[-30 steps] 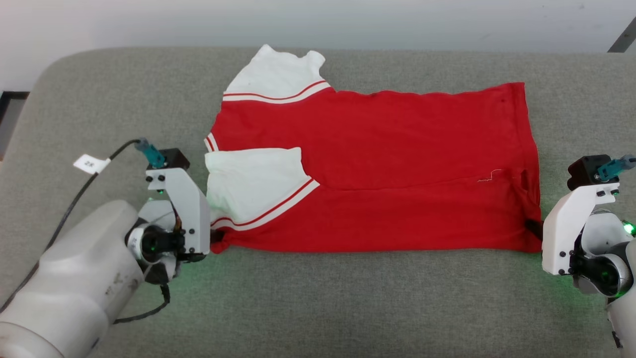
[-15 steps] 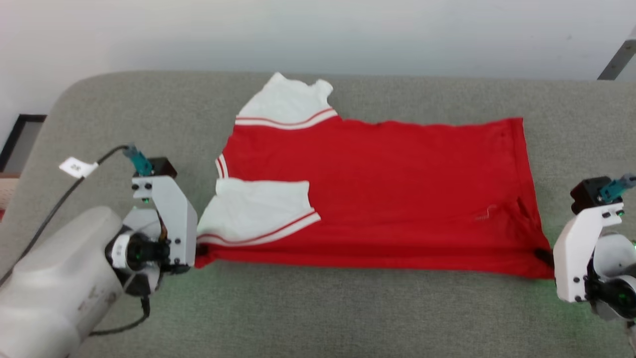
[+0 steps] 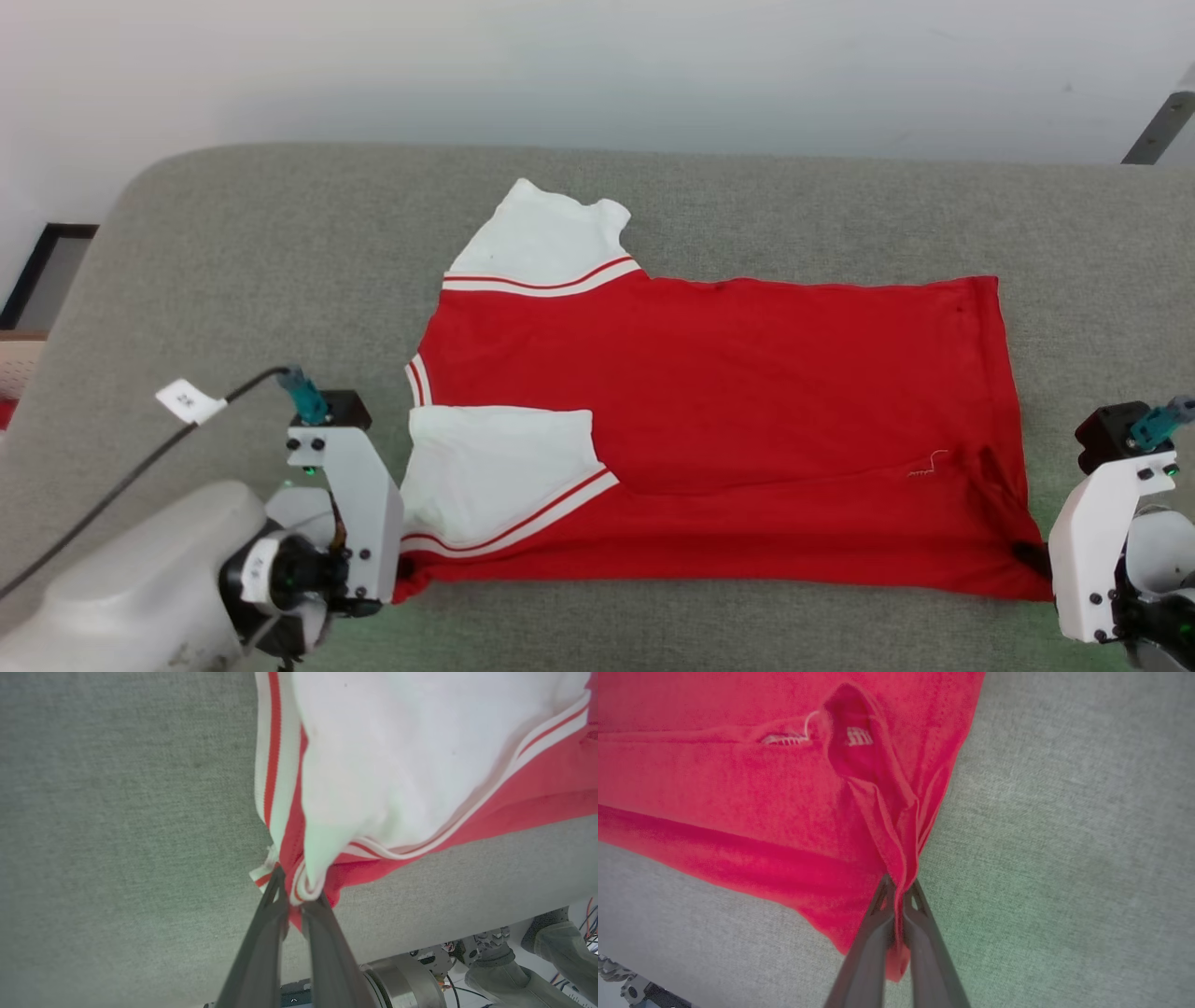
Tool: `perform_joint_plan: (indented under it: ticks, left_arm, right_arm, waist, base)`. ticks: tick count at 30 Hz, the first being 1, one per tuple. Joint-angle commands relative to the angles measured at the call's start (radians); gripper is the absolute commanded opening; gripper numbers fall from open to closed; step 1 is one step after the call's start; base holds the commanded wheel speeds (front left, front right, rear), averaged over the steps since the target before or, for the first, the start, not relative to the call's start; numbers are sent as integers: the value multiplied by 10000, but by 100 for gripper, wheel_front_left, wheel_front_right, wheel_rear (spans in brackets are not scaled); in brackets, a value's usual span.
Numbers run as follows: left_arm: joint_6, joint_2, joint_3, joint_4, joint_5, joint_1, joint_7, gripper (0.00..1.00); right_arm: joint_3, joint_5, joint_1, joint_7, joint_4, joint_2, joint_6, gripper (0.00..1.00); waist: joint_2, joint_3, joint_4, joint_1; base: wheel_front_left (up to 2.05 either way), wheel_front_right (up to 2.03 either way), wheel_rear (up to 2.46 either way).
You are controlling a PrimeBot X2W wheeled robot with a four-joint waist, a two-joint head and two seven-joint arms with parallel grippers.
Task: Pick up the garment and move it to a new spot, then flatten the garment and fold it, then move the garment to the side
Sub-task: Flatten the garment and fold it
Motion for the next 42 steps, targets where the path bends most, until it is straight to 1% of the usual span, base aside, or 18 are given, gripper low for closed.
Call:
perform_joint_plan:
  ticks: [1,2,3,4,5,6,7,8,9,10,11,20,25,26,31,36,39,42]
  left_arm:
    - [74,-92,-20,-9,-59,197,-92,11]
    - [57,-147,-28,24,-84,259,-123,15]
    - [27,-178,-31,82,-81,286,-156,25]
    - [-3,-211,-36,150,-56,288,-190,44]
    - [-19,-253,-26,212,-27,263,-229,82]
    - [-38,-279,-5,304,22,209,-294,100]
    - [-67,-294,5,384,41,135,-287,100]
    - [-67,-294,5,384,41,135,-287,100]
    - [-92,-278,22,442,88,33,-273,100]
    - [-107,-244,47,480,135,-74,-265,100]
    - [-138,-203,64,504,185,-193,-243,100]
    - [25,434,310,189,641,-1448,169,100]
    - [-144,440,799,116,935,-2336,-353,100]
    - [-407,398,1042,286,1117,-2661,-843,100]
    - [-1127,202,1360,1039,1714,-3365,-2029,100]
    - [-1880,-64,1554,2259,2217,-3995,-3104,100]
    - [-2270,-203,1628,3040,2485,-4409,-3584,100]
    - [-2579,-327,1702,3736,2621,-4833,-3881,100]
  right_arm:
    - [-61,-149,198,-4,57,69,-14,0]
    - [-62,-199,219,-29,107,102,-14,0]
    - [-70,-238,202,-41,160,155,-14,0]
    - [-67,-276,188,-62,207,216,-14,0]
    - [-56,-314,170,-63,254,271,-13,0]
    - [-46,-327,134,-105,272,328,-13,15]
    - [-43,-378,87,-146,279,378,-13,28]
    - [-43,-378,87,-146,279,378,-13,28]
    - [-13,-413,35,-178,296,417,-13,38]
    - [14,-418,-5,-266,270,444,-13,80]
    - [-20,-444,-32,-367,257,462,-13,100]
    - [-105,-452,-347,-953,-390,525,-13,100]
    - [-523,-596,-425,-2056,-1246,701,-13,100]
    - [-708,-748,-495,-2812,-1661,883,-10,100]
    - [-1168,-1369,-747,-5266,-2532,1628,-11,100]
    - [-1037,-2247,-864,-7615,-2965,2180,-11,100]
    - [-801,-2661,-844,-8512,-2998,2376,-11,100]
    - [-657,-2858,-757,-8886,-2950,2553,-11,100]
  waist:
    - [0,50,-28,-1]
    - [0,70,-37,-1]
    - [0,91,-50,-1]
    - [0,110,-62,-1]
    - [0,123,-74,-1]
    - [0,135,-90,-1]
    - [0,145,-110,-1]
    - [0,145,-110,-1]
    - [0,151,-139,-1]
    - [0,157,-169,-1]
    - [0,161,-188,-1]
    - [0,210,-526,-1]
    - [0,471,-827,-1]
    - [0,671,-996,-1]
    - [0,1288,-1487,-1]
    - [0,1957,-2016,-1]
    - [0,2348,-2332,-1]
    - [0,2759,-2626,-1]
  base:
    - [0,0,0]
    - [0,0,0]
    - [0,0,0]
    - [0,0,0]
    - [0,0,0]
    - [0,0,0]
    - [0,0,0]
    - [0,0,0]
    - [0,0,0]
    - [0,0,0]
    - [0,0,0]
    - [0,0,0]
    - [0,0,0]
    - [0,0,0]
    - [0,0,0]
    - [0,0,0]
    - [0,0,0]
    - [0,0,0]
